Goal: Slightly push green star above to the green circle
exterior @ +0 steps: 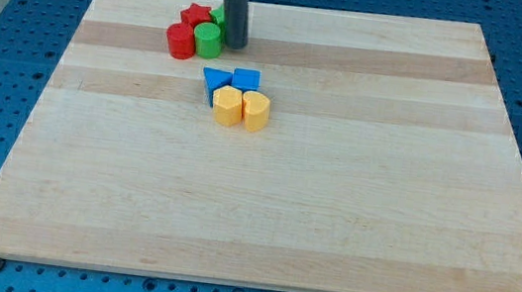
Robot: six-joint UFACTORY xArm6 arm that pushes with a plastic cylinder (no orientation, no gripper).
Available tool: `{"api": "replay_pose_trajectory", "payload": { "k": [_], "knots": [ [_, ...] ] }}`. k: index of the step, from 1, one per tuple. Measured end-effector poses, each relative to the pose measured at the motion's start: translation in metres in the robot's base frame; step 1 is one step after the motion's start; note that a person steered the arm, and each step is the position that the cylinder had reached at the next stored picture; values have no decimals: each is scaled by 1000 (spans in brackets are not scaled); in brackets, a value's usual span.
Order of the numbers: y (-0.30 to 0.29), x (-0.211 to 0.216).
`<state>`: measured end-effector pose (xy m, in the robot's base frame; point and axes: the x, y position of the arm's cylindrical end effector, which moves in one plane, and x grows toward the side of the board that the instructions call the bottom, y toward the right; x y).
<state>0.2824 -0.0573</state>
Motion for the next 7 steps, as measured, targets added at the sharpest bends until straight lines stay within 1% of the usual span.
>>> {"api": "replay_pose_trajectory", "payload": {
  "k": [1,2,3,4,5,7],
  "knots": [
    [53,-17],
    [70,-47],
    [51,-55],
    [19,-48],
    [0,-33],
    [-32,-26]
  ]
}}
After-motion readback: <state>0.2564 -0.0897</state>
